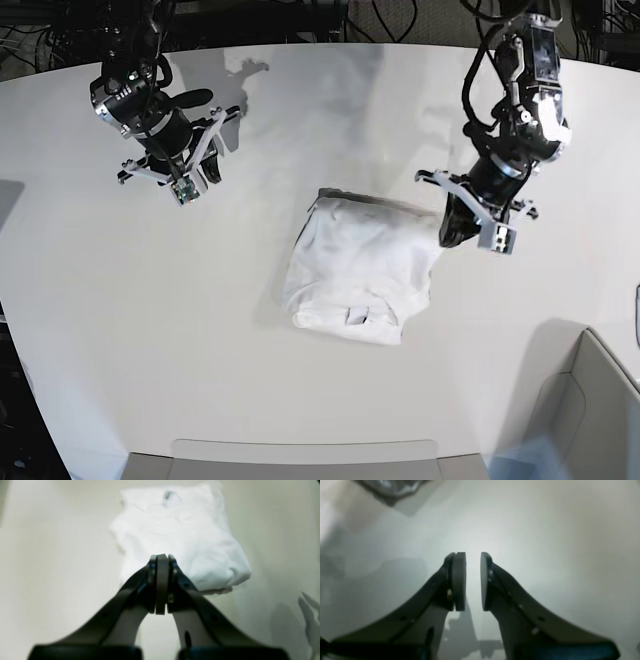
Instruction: Fold the T-shirt properly
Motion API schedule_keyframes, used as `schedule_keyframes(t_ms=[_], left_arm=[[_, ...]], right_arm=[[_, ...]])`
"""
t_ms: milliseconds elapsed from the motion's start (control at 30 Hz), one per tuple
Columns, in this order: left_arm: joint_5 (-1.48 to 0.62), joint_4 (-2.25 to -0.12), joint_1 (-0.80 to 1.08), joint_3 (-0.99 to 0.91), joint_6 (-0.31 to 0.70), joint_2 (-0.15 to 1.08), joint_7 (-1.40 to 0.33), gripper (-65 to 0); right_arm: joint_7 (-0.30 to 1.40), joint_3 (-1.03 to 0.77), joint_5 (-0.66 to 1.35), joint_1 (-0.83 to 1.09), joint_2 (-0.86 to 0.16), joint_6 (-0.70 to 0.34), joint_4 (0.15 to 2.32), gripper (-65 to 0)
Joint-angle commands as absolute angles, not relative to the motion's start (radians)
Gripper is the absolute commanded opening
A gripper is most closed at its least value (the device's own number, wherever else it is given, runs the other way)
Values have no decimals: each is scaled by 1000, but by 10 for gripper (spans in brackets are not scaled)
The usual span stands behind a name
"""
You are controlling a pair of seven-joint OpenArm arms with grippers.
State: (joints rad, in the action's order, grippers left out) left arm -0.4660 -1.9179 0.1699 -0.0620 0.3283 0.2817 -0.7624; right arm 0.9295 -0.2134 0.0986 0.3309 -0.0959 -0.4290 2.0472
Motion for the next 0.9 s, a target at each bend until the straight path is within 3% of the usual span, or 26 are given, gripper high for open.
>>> schedule_keyframes(t_ms=[0,467,867], left_arm=[[-469,-1945,203,-102,315,289,-714,-650],[-470,-2006,591,-398,317,286,-627,-650],[-473,-2003,924,-414,318,285,-386,-650]], right_arm=[[906,-216,108,349,-91,-427,2066,-550],[539,-216,108,750,35,-427,2069,-550],[263,-216,108,1040,150,-426,2066,-550]])
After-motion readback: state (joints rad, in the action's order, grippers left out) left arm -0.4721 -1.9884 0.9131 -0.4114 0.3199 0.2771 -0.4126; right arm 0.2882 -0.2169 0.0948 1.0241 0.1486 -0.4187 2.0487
